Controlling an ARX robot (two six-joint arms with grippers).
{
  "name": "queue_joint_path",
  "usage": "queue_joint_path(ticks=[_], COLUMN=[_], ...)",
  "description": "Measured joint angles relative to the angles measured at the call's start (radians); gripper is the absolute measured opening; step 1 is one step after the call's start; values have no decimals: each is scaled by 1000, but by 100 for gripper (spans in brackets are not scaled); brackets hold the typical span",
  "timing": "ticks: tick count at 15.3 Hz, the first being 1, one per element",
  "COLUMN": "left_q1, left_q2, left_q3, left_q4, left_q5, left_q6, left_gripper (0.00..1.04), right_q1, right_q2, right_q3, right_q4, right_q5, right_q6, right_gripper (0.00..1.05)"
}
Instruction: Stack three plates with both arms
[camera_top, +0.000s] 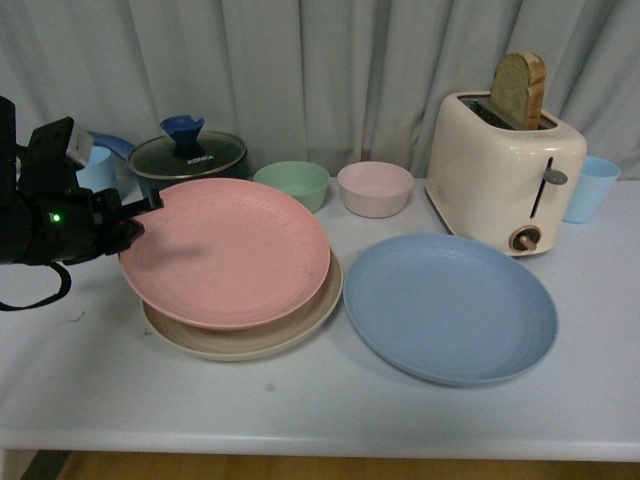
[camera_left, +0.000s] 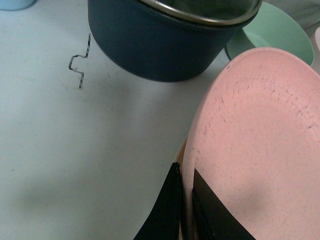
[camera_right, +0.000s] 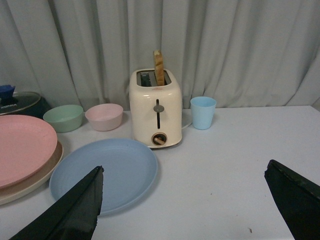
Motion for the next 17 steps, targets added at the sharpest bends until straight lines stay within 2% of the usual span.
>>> queue_joint_path(ticks=[7,8,9,11,13,14,15,16,17], left_q1=[-11,-13,-19,-23,-34,-40,-54,-57,-46], left_q2=[44,45,45,16,-178,-320,-428,-524,-622], left_q3=[-15,-18,-21,-58,-163,-216,-301,-394,-488], left_q4=[27,24,31,57,169,177,306,384,432], left_q5=[-8,8,15,14,-34,-47,-132,-196,-190], left_q6=[-24,-35,-55,-82,-70,-44,31,105,175], left_gripper=[3,11,27,49,80,96,93,82,70], right_q1=[0,0,0,0,0,0,0,0,0], right_q2=[0,0,0,0,0,0,0,0,0], right_q3=[0,0,0,0,0,0,0,0,0], right_q4=[0,0,0,0,0,0,0,0,0], right_q5=[0,0,0,0,0,0,0,0,0], right_q6=[0,0,0,0,0,0,0,0,0], right_gripper=[98,98,98,98,98,98,98,98,98])
